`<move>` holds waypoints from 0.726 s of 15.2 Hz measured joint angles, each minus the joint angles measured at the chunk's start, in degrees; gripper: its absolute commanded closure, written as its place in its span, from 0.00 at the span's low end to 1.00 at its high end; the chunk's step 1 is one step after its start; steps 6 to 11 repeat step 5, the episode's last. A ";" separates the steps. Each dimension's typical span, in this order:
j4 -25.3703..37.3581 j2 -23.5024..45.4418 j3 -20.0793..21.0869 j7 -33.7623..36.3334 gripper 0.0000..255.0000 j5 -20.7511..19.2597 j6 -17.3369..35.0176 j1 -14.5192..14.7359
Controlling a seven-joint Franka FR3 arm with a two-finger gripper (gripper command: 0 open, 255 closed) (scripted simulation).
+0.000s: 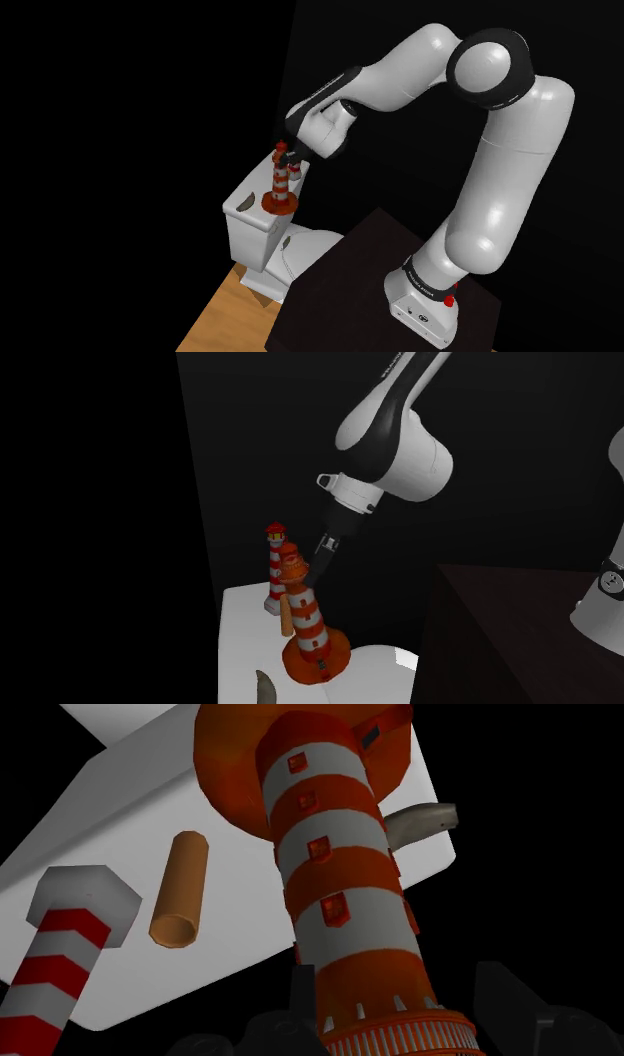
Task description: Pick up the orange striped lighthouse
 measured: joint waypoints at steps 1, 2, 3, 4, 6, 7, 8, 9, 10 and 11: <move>-0.64 -1.00 -1.29 2.19 1.00 -2.01 -0.50 1.21; -1.01 -1.80 -2.57 4.04 1.00 -3.96 -1.15 2.10; -1.42 -2.61 -3.71 5.78 1.00 -5.75 -1.68 2.97; -1.82 -3.39 -4.75 7.34 1.00 -7.39 -2.17 3.72; -2.01 -3.80 -5.34 8.35 1.00 -8.40 -2.43 4.21; -2.01 -3.80 -5.34 8.35 1.00 -8.40 -2.43 4.21; -2.01 -3.80 -5.34 8.35 1.00 -8.40 -2.43 4.21; -2.01 -3.80 -5.34 8.35 1.00 -8.40 -2.43 4.21; -2.01 -3.80 -5.34 8.35 1.00 -8.40 -2.43 4.21; -2.01 -3.80 -5.34 8.35 1.00 -8.40 -2.43 4.21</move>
